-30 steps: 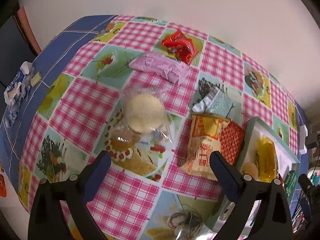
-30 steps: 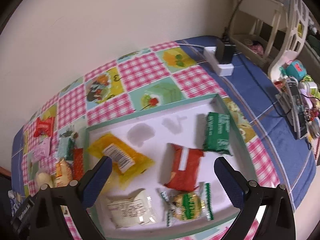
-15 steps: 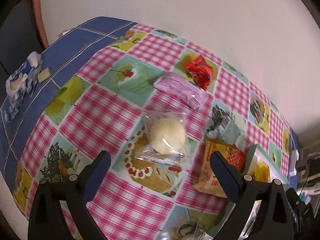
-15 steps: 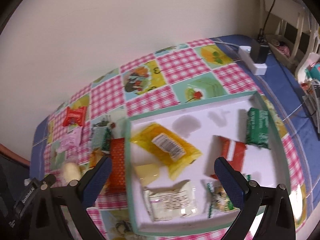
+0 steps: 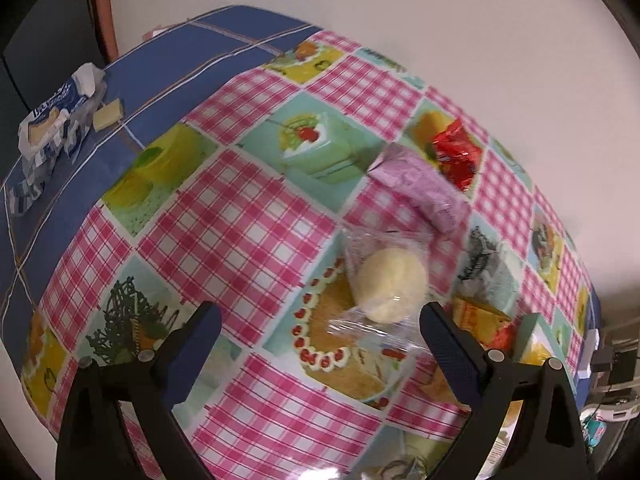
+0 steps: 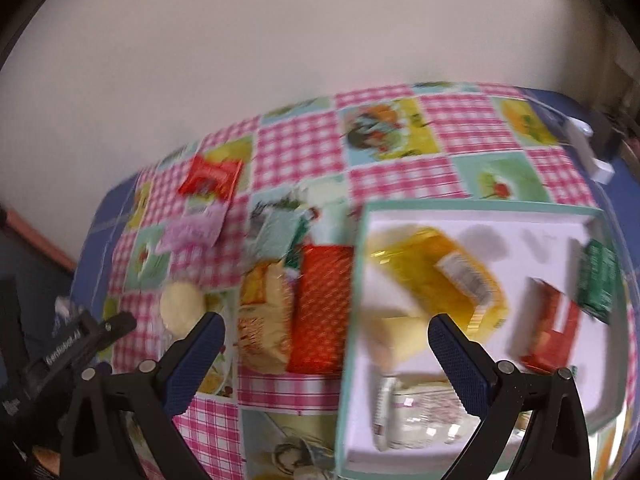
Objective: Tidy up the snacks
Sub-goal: 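Move both tools back over the snacks toward the bun and swiss roll, then grasp the wrapped round bun with the left tool while the right tool grasps the Daliyuan swiss roll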
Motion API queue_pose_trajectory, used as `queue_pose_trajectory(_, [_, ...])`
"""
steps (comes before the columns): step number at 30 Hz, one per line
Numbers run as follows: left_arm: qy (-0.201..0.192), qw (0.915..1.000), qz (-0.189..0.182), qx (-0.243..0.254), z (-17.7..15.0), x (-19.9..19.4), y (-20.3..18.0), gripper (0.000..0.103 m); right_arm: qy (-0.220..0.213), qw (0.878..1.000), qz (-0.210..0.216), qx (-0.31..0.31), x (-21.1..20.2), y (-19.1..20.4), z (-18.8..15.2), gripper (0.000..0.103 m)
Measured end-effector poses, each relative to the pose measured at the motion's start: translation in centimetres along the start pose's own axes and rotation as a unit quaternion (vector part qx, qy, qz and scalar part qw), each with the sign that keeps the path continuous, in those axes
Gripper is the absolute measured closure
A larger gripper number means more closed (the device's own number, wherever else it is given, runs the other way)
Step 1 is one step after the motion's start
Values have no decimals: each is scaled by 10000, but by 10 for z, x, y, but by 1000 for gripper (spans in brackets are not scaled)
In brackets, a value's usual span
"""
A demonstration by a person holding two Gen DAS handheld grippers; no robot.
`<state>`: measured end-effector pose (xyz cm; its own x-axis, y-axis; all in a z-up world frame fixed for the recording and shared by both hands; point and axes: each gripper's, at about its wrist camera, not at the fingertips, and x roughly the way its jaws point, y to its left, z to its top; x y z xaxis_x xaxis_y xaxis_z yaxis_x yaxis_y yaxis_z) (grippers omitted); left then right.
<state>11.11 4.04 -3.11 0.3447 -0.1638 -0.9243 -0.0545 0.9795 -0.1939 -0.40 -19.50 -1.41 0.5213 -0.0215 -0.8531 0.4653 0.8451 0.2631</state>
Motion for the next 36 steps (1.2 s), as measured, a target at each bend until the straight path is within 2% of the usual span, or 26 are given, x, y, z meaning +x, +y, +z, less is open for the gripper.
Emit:
queue_pose_trajectory(3, [85,9999,47,-48,3,8,3,4,193,9994,-7,-279,17,16,-3,0])
queue_pose_trajectory(8, [106,9999,6,-63,8,14,0,4,168,9983,-59,-563,27,31,-4,1])
queue_pose_trajectory(23, [248,9983,-348,386,18,35,-32,6,314,9951,-8,-941,54,57,-7,37])
queue_pose_trajectory(30, [467,9973,-362,429,18,55,-37,23,485,9946,-76,-913,67,56,-9,48])
queue_pose_trajectory(33, [578,9964,-528,314,18,63,-35,30,537,9943,-76,-913,71,55,-11,52])
queue_pose_trajectory(36, [624,9961,-540,303,18,66,-36,36,534,9942,-71,-932,72,56,-12,53])
